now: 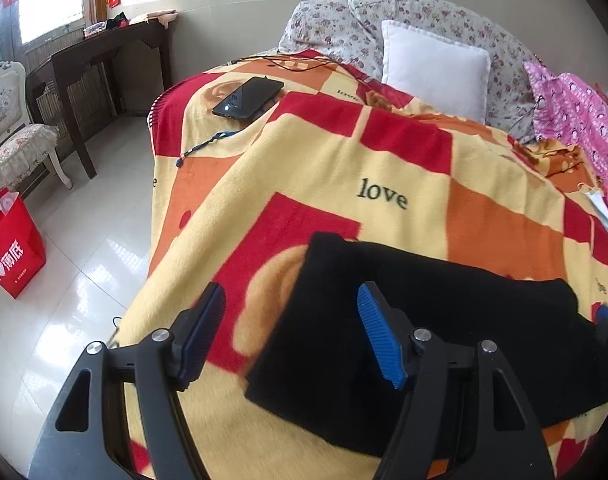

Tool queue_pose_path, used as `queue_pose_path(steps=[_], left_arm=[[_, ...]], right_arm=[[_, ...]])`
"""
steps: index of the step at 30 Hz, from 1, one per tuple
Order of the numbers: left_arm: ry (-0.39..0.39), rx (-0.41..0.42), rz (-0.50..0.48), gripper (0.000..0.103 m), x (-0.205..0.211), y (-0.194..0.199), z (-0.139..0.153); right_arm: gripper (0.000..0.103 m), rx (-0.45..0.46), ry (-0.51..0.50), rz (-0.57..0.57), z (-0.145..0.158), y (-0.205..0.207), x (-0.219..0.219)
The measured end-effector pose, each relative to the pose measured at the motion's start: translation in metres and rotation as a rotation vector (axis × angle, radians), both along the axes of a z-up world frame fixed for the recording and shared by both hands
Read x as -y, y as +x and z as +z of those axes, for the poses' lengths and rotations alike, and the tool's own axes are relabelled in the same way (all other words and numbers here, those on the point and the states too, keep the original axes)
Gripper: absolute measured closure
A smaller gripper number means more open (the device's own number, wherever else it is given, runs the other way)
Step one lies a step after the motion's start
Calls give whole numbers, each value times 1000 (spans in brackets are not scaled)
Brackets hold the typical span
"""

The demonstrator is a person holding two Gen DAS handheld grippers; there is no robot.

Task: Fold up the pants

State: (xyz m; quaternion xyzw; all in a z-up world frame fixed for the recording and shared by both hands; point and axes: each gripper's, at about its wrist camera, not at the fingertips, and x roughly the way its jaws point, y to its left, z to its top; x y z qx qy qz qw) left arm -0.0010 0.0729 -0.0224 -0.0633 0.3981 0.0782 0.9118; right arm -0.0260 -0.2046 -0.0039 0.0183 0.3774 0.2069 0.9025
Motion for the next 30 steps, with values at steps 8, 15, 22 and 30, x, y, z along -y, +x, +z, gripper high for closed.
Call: queue_pose_path(steps=[8,15,22,30], left_arm=[[19,6,-43,30,32,-13,-6],[67,-31,-35,26,42,-8,-29],[30,-19,-50,25,46,-14,-16],[-1,-9,-112,23,72,-23,-11]], right_arm=[[65,-57,-5,65,-23,-17,-29],[62,-70,-96,35,-52,-11,-47],[53,-62,-92,22,-38,-20,-33],[50,-33,-64,-76,-24,-36,21]])
